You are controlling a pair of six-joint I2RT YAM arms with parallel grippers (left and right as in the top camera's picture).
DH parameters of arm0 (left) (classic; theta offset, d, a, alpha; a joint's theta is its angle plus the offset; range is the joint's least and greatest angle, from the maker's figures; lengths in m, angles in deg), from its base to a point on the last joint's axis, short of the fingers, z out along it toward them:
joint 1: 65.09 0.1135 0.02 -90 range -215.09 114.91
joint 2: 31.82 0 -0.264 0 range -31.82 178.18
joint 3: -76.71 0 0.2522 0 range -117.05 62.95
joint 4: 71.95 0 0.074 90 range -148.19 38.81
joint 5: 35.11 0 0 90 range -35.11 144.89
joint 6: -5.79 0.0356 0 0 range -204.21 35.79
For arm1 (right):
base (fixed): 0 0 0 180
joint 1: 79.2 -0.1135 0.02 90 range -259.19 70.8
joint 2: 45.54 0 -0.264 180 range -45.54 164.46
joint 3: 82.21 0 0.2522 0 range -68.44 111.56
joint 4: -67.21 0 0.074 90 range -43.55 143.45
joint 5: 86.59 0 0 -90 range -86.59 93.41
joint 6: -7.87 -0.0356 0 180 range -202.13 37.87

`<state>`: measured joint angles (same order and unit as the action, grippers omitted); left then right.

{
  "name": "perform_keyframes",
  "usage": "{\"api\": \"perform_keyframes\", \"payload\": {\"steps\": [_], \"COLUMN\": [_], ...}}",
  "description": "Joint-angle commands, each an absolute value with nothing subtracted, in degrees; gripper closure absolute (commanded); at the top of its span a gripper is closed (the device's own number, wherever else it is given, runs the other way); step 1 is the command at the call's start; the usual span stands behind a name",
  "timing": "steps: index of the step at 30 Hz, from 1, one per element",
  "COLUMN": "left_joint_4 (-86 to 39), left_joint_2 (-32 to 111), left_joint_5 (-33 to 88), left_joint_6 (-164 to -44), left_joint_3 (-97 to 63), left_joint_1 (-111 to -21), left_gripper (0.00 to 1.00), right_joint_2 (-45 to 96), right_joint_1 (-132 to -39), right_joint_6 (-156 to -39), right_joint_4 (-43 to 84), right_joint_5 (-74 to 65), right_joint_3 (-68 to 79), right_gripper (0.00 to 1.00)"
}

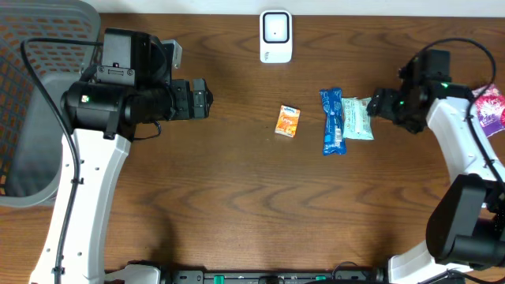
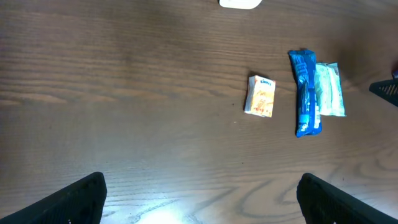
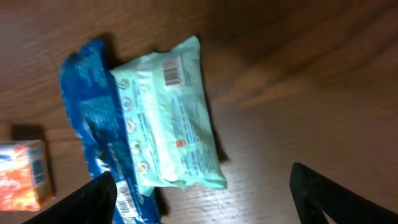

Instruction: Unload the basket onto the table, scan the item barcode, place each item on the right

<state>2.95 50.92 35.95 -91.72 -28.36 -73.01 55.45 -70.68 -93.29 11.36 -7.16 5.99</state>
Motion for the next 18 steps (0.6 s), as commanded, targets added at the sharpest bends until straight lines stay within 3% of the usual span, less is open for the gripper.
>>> {"api": "perform_keyframes", "payload": {"steps": [1,15,17,18], "left_joint_4": [3.04,3.04,3.04,3.04], "left_joint_2": [51.03,51.03,51.03,51.03], "left_joint_5": [36.49,36.49,36.49,36.49], "left_joint_6": [-91.81,-91.81,-91.81,-91.81], "left_joint_3": [-28.25,-28.25,-28.25,-28.25], "left_joint_1": [-72.88,-72.86,-72.88,-72.88], "left_gripper": [0.02,0.02,0.02,0.02], "right_joint_2": [57.17,68.06,69.85,70.59], "right_joint_1": [-68.56,-67.99,-67.99,-67.99], "right_joint_6": [-90.18,-91.52,-91.52,-91.45], "right_joint_4": [14.07,25.98,26.95,27.19], "right_joint_5": [-17.76,-24.82,-24.79,-24.77], "right_joint_3": [3.19,-1.18,-1.18,-1.18], "right_gripper": [0.2,0.19,0.25,0.34]}}
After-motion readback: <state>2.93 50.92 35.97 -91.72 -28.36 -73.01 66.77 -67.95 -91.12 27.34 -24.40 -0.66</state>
